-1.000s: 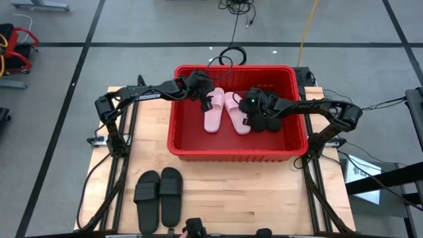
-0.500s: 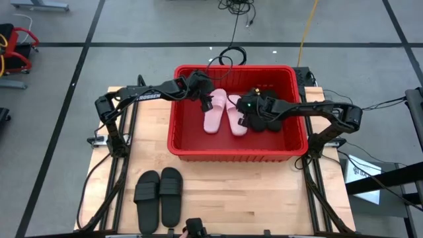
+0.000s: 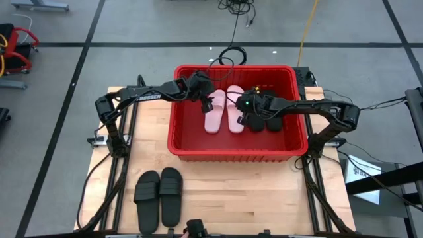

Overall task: Pick and place slides into bin
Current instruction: Adjust the pink slide in the bin, then put the black slide into the red bin

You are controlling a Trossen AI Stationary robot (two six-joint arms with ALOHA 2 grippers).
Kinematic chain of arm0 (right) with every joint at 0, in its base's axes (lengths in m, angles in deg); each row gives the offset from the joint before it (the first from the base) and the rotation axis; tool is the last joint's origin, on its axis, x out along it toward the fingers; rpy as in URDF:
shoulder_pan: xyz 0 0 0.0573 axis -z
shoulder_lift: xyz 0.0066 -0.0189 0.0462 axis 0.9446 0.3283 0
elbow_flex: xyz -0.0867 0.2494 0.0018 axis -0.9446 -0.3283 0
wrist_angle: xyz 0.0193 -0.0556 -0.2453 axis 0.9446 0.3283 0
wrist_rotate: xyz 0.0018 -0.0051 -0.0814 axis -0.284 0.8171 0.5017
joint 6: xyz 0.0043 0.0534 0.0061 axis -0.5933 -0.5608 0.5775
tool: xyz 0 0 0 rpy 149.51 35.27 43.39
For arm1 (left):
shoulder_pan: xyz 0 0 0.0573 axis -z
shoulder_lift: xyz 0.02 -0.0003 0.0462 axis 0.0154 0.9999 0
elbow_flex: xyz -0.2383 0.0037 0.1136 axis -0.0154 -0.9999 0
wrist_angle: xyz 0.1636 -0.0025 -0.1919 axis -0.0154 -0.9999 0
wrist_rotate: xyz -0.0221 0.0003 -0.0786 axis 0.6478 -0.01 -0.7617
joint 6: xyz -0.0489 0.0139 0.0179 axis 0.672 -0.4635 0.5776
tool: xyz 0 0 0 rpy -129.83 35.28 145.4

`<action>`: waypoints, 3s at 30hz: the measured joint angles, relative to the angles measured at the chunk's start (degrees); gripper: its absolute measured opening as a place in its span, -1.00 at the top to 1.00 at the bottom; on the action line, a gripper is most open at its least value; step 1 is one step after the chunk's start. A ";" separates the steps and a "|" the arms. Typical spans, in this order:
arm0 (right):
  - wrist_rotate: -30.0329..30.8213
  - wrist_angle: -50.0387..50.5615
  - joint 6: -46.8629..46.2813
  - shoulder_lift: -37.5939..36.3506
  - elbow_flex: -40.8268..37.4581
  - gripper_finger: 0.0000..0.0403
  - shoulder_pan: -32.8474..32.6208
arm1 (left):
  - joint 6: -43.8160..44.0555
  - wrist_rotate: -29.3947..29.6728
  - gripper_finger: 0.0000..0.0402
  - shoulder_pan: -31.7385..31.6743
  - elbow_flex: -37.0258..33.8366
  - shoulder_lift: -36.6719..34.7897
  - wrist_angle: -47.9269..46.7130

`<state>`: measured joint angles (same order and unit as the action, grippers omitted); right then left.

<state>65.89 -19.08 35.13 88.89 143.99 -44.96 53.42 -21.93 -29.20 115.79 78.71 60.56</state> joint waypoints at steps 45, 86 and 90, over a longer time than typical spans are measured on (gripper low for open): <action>3.40 -10.62 9.20 -3.32 -0.09 0.14 0.28 | -1.48 5.84 -0.05 0.24 0.02 -15.09 -11.46; -16.52 -12.72 -15.42 -25.93 -0.11 0.21 -27.34 | 28.96 22.02 -0.05 41.22 -2.23 -36.94 -37.78; -16.47 -12.69 -17.63 -25.52 -0.11 0.21 -31.82 | 35.04 23.37 -0.05 47.24 -4.84 -37.17 -37.67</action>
<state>49.42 -31.76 17.50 63.37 143.88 -76.78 88.46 1.45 18.04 110.94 41.55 22.89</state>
